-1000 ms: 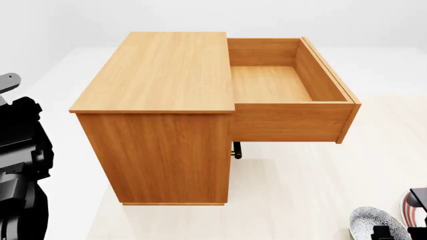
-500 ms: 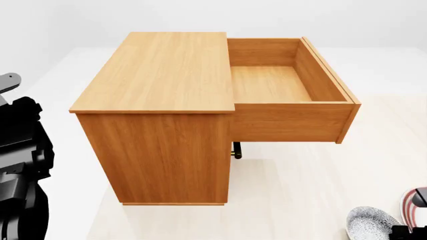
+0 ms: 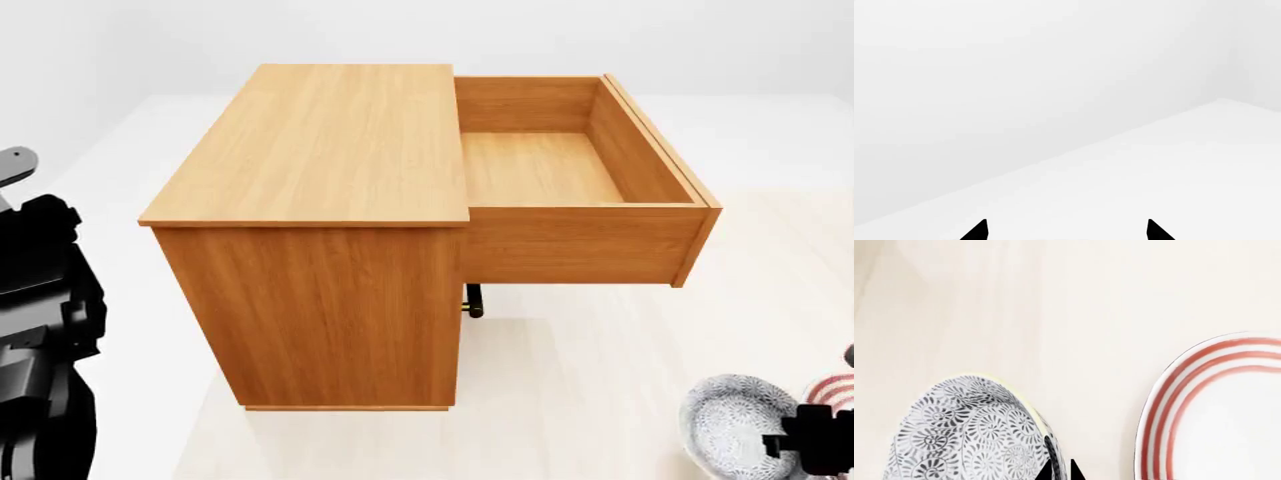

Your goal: Open the top drawer of the cabinet and put the bowl in it.

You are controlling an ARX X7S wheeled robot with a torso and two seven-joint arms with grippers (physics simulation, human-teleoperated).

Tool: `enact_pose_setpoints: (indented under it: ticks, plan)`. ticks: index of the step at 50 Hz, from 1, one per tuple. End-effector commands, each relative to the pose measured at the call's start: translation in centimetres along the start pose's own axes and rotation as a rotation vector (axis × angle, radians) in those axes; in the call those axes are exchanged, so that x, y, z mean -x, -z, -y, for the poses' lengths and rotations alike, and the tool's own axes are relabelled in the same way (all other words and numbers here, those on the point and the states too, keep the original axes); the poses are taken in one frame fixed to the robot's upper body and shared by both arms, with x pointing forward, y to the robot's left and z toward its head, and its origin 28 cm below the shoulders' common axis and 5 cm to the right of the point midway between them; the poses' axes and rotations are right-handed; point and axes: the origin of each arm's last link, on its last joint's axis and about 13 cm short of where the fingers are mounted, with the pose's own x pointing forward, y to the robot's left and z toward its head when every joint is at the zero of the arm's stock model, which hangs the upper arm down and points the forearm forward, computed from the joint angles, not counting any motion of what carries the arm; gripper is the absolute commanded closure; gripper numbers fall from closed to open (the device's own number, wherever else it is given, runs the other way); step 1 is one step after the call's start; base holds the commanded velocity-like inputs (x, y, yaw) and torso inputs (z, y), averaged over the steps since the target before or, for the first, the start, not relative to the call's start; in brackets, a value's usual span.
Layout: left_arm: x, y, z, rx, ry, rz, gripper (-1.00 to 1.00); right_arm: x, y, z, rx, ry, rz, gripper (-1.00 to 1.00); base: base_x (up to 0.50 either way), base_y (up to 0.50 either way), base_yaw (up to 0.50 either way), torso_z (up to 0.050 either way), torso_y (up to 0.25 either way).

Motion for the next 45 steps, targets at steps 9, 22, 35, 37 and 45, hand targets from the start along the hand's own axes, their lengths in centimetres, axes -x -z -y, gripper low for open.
enact_pose_setpoints:
  ticks: [9,22,35,37,45]
  plan:
    - [-0.1,0.0,-0.2,0.009,-0.009,-0.009,-1.0,2.5,-3.6,-0.6,-0.055,0.025,0.151,1.0,0.0,0.0,0.0,0.0,0.0]
    - [-0.3,0.0,-0.4,0.016,-0.012,-0.015,-1.0,4.7,-8.2,-0.3,-0.166,0.224,0.345,1.0,0.0,0.0,0.0,0.0,0.0]
    - [-0.3,0.1,-0.4,0.017,-0.014,-0.018,-1.0,7.4,-14.8,-1.4,-0.204,0.553,0.629,1.0,0.0,0.0,0.0,0.0,0.0]
    - [-0.3,0.1,-0.4,0.017,-0.013,-0.018,-1.0,7.7,-15.8,-1.8,-0.202,0.594,0.679,1.0,0.0,0.0,0.0,0.0,0.0]
    - [-0.3,0.3,-0.4,0.015,-0.012,-0.021,-1.0,9.9,-20.5,-3.7,-0.201,0.584,0.847,1.0,0.0,0.0,0.0,0.0,0.0]
